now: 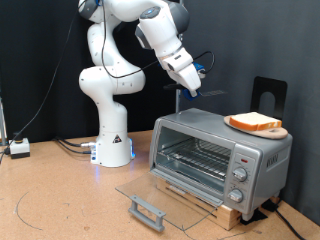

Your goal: Make a piece of toast with the oven

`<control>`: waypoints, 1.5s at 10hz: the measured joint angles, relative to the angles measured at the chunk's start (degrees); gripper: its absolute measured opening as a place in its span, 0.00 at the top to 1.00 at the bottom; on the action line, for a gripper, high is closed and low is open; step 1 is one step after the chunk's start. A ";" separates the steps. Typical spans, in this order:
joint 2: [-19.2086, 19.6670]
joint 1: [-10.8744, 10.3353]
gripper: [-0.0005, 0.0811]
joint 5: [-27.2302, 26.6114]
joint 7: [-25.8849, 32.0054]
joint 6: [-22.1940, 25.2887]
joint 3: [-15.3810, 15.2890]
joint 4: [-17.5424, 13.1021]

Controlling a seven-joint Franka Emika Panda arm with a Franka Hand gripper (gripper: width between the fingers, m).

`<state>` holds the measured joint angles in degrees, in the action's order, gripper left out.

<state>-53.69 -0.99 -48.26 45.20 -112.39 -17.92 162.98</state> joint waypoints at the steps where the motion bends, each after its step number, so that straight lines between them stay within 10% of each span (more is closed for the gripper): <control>1: 0.32 0.24 0.51 0.20 0.91 0.00 0.38 -0.28; 10: 9.04 14.54 0.51 6.62 4.05 -6.64 8.03 -2.30; 15: 12.73 15.65 0.51 8.15 10.94 -5.43 10.42 -3.78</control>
<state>-40.96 14.66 -40.11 56.14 -117.83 -7.50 159.20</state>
